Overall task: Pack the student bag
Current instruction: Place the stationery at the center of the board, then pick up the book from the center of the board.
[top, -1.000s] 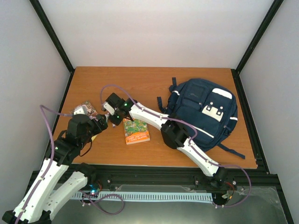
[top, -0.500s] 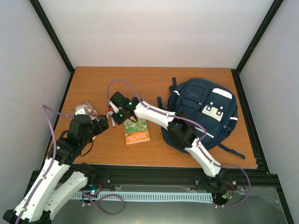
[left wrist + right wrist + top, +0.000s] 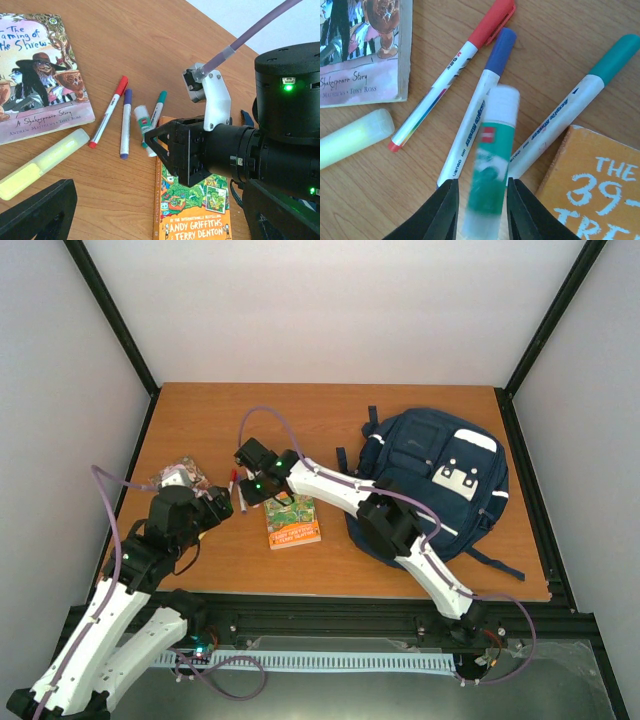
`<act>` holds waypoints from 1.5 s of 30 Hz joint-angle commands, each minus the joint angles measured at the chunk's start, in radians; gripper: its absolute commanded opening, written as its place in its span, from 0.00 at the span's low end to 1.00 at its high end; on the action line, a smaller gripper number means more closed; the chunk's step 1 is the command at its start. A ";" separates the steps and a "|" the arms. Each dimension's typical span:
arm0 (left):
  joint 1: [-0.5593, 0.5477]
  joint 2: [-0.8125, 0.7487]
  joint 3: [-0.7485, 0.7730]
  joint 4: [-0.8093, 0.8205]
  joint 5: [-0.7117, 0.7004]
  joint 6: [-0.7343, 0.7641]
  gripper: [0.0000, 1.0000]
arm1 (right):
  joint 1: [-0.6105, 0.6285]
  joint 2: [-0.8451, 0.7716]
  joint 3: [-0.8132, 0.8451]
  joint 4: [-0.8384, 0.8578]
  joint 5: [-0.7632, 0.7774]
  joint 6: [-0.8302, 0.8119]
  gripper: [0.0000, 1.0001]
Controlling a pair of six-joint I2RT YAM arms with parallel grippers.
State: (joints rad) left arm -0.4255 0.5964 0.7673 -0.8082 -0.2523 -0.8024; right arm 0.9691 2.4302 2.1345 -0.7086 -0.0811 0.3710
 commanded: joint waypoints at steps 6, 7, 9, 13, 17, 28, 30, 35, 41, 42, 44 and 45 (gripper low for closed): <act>0.002 0.002 0.001 0.016 0.011 -0.016 0.93 | -0.010 0.058 0.025 0.025 -0.077 0.041 0.39; 0.002 0.002 0.001 0.017 0.012 -0.017 0.93 | -0.012 0.054 0.021 0.027 -0.091 0.034 0.40; 0.002 0.002 -0.002 0.015 0.015 -0.017 0.93 | -0.019 0.032 0.006 0.032 -0.112 0.012 0.40; 0.002 0.013 -0.013 0.017 0.034 -0.011 0.93 | -0.044 -0.041 -0.020 0.027 -0.172 -0.077 0.44; 0.002 0.027 -0.037 0.028 0.066 0.004 0.93 | -0.100 -0.153 -0.110 0.022 -0.229 -0.162 0.46; 0.003 0.234 -0.216 0.301 0.408 0.007 0.92 | -0.343 -0.451 -0.581 0.067 -0.455 -0.399 0.51; 0.002 0.233 -0.252 0.359 0.428 -0.013 0.93 | -0.350 -0.474 -0.649 0.083 -0.444 -0.420 0.51; 0.002 0.329 -0.325 0.501 0.515 -0.054 0.92 | -0.349 -0.462 -0.736 0.104 -0.478 -0.426 0.50; 0.003 0.431 -0.322 0.575 0.508 -0.034 0.89 | -0.349 -0.409 -0.728 0.131 -0.543 -0.408 0.49; 0.004 0.451 -0.317 0.585 0.506 -0.027 0.89 | -0.349 -0.393 -0.719 0.131 -0.551 -0.402 0.49; 0.013 0.500 -0.309 0.618 0.511 -0.016 0.87 | -0.349 -0.360 -0.694 0.128 -0.558 -0.389 0.47; 0.017 0.526 -0.308 0.639 0.522 -0.012 0.85 | -0.350 -0.344 -0.684 0.124 -0.557 -0.382 0.45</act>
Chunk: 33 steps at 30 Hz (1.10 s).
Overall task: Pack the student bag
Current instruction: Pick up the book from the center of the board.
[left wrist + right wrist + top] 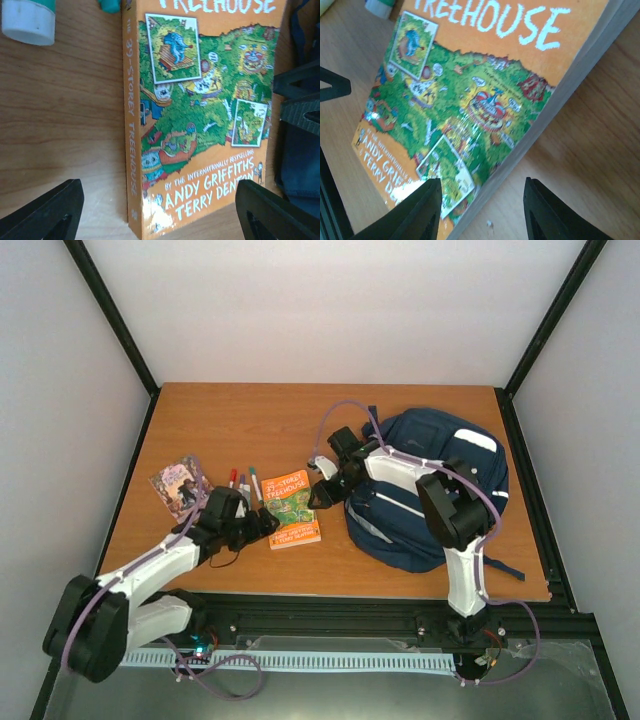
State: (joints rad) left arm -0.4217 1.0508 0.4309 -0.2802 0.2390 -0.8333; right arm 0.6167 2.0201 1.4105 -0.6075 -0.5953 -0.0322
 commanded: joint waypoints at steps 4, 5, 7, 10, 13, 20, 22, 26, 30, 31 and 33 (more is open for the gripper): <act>0.043 0.160 0.037 0.172 0.070 0.028 0.81 | 0.003 0.101 0.058 0.018 -0.018 0.036 0.41; 0.050 0.173 0.038 0.187 0.078 0.027 0.81 | 0.003 0.106 0.057 0.018 -0.009 0.039 0.40; 0.067 0.198 0.043 0.209 0.096 0.028 0.81 | 0.003 0.115 0.050 0.017 0.011 0.042 0.36; 0.094 0.256 0.052 0.238 0.144 0.033 0.82 | 0.003 0.134 0.040 0.011 0.030 0.044 0.29; 0.111 0.310 0.057 0.273 0.203 0.024 0.82 | 0.003 0.158 0.035 -0.004 0.056 0.047 0.21; 0.113 0.359 0.027 0.392 0.301 -0.055 0.84 | 0.003 0.209 0.029 -0.031 0.075 0.040 0.17; 0.113 0.368 0.014 0.447 0.330 -0.085 0.85 | 0.003 0.219 0.028 -0.032 0.076 0.040 0.16; 0.113 0.370 0.000 0.559 0.392 -0.155 0.86 | 0.005 0.251 0.024 -0.034 0.067 0.039 0.15; 0.111 0.317 0.001 0.658 0.423 -0.236 0.85 | 0.005 0.277 0.023 -0.035 0.047 0.040 0.15; 0.108 0.293 0.009 0.663 0.424 -0.247 0.85 | 0.005 0.280 0.024 -0.035 0.043 0.041 0.15; 0.107 0.243 0.030 0.653 0.419 -0.260 0.85 | 0.005 0.286 0.026 -0.036 0.028 0.043 0.15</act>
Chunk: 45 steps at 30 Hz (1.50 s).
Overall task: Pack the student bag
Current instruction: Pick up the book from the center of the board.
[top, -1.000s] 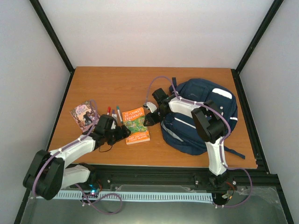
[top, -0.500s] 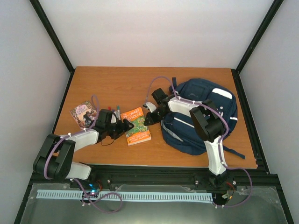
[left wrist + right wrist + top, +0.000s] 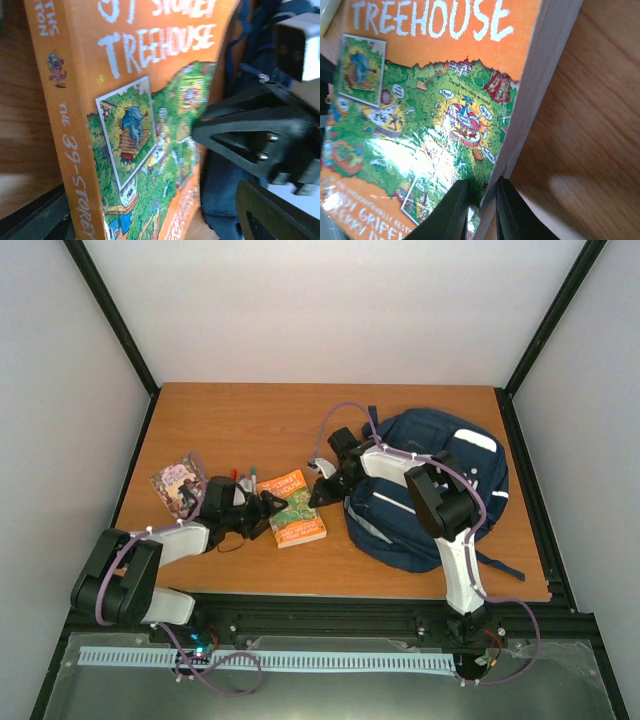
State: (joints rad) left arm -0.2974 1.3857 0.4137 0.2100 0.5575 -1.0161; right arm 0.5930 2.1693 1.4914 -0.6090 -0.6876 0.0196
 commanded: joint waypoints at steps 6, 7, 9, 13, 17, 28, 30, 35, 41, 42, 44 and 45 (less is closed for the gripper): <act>-0.023 -0.163 0.104 0.089 0.079 -0.099 0.82 | 0.028 0.126 -0.052 -0.029 0.089 -0.010 0.15; -0.024 -0.156 0.111 0.075 0.074 -0.104 0.81 | 0.028 0.125 -0.052 -0.028 0.088 -0.010 0.15; -0.030 -0.132 0.132 0.012 0.054 -0.105 0.77 | 0.028 0.120 -0.054 -0.028 0.086 -0.010 0.15; -0.043 -0.090 0.146 -0.032 0.034 -0.124 0.71 | 0.028 0.117 -0.053 -0.026 0.083 -0.010 0.16; -0.067 -0.074 0.175 -0.096 0.007 -0.100 0.68 | 0.028 0.116 -0.053 -0.025 0.079 -0.010 0.16; -0.113 -0.047 0.283 -0.390 -0.079 0.009 0.64 | 0.028 0.114 -0.054 -0.024 0.073 -0.008 0.18; -0.118 -0.027 0.291 -0.420 -0.069 0.014 0.61 | 0.028 0.115 -0.054 -0.023 0.072 -0.009 0.18; -0.124 -0.001 0.276 -0.434 -0.052 0.015 0.48 | 0.028 0.111 -0.056 -0.024 0.072 -0.009 0.19; -0.124 -0.044 0.286 -0.477 -0.060 0.033 0.29 | 0.027 0.093 -0.053 -0.025 0.079 -0.015 0.19; -0.124 -0.058 0.293 -0.495 -0.064 0.046 0.26 | 0.026 0.081 -0.054 -0.025 0.082 -0.017 0.19; -0.124 -0.085 0.309 -0.528 -0.069 0.070 0.20 | 0.024 0.047 -0.048 -0.031 0.088 -0.021 0.21; -0.124 -0.099 0.317 -0.539 -0.069 0.081 0.18 | 0.023 0.023 -0.046 -0.035 0.093 -0.027 0.22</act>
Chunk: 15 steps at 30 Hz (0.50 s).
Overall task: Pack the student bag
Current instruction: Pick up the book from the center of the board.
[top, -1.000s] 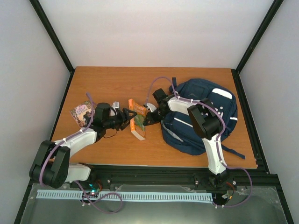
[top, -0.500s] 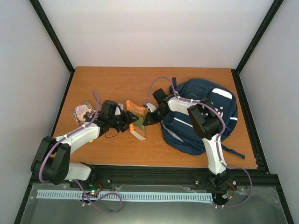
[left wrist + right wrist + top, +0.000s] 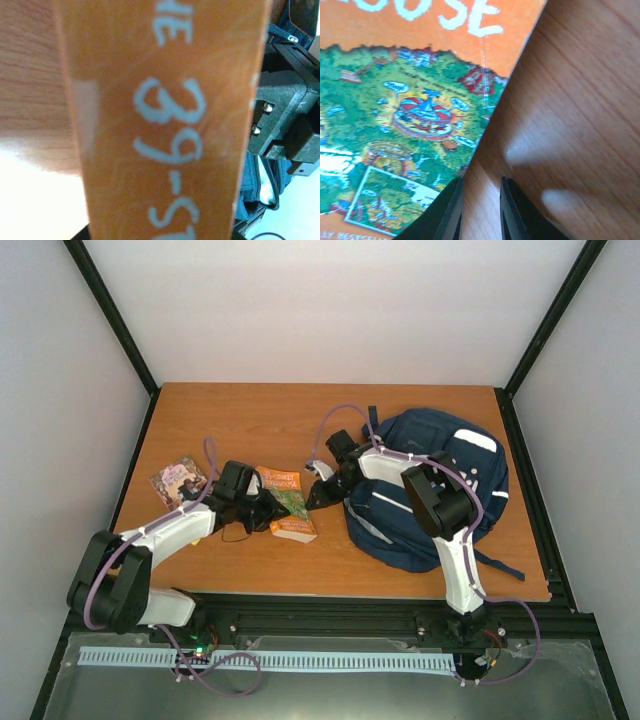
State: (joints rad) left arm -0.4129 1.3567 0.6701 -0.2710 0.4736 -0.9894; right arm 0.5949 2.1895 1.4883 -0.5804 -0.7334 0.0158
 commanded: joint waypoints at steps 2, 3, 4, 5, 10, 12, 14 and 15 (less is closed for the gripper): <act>-0.009 -0.096 0.071 -0.074 0.022 0.076 0.12 | 0.016 -0.061 -0.042 -0.065 0.152 -0.028 0.25; -0.009 -0.108 0.075 -0.080 0.023 0.083 0.08 | 0.012 -0.094 -0.042 -0.068 0.156 -0.031 0.27; -0.009 -0.120 0.081 -0.090 0.024 0.094 0.06 | 0.007 -0.132 -0.042 -0.074 0.149 -0.043 0.29; -0.010 -0.131 0.090 -0.101 0.025 0.105 0.04 | -0.001 -0.182 -0.041 -0.082 0.131 -0.059 0.31; -0.009 -0.155 0.169 -0.171 0.063 0.220 0.01 | -0.054 -0.399 -0.074 -0.130 0.089 -0.164 0.43; -0.009 -0.161 0.201 -0.181 0.110 0.270 0.01 | -0.081 -0.463 -0.079 -0.176 0.100 -0.208 0.47; -0.010 -0.178 0.224 -0.173 0.164 0.320 0.01 | -0.118 -0.514 -0.083 -0.241 0.096 -0.266 0.49; -0.010 -0.182 0.239 -0.174 0.201 0.347 0.01 | -0.135 -0.540 -0.100 -0.277 0.092 -0.301 0.50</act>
State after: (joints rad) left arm -0.4156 1.2255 0.8150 -0.4583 0.5312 -0.7914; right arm 0.5156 1.7264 1.4204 -0.7197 -0.6380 -0.1444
